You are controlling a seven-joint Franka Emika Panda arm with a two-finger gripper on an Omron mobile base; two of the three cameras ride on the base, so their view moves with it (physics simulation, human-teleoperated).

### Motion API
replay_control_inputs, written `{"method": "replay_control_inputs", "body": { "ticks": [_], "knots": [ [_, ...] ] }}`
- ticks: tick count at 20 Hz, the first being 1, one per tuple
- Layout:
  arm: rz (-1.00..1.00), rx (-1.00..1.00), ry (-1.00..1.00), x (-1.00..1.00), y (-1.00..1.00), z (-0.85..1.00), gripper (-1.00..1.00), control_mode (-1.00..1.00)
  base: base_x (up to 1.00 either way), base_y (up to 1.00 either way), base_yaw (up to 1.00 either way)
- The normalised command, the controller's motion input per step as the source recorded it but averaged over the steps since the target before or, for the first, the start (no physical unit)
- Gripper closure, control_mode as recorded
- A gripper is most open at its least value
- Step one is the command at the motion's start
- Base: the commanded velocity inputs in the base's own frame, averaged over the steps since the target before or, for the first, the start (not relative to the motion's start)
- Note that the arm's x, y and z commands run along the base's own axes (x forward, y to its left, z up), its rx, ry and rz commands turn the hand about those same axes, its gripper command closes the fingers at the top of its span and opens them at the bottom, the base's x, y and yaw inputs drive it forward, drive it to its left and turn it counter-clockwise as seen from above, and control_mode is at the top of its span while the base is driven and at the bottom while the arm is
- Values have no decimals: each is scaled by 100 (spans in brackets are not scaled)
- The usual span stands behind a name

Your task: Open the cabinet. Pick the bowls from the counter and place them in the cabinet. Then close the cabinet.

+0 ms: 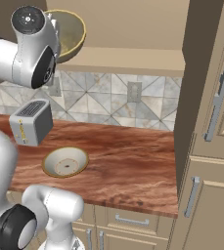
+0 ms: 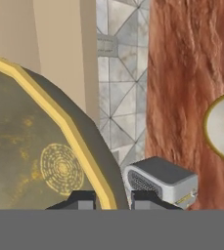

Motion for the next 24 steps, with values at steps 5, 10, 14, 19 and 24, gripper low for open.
{"method": "replay_control_inputs", "body": {
  "ticks": [5, 10, 14, 19, 24],
  "knots": [
    [4, 1, 0, 21, 0, -22, 100, -100, 0, 0, 0],
    [3, 0, 0, 35, 0, -10, 100, -100, 0, 0, 0],
    [1, 0, 0, 47, 0, 0, 100, -100, 0, 0, 0],
    [0, 0, 1, 48, 1, 0, 100, -100, 0, 0, 0],
    [0, 0, 5, 43, 5, 0, 100, -100, 0, 0, 0]
  ]
}}
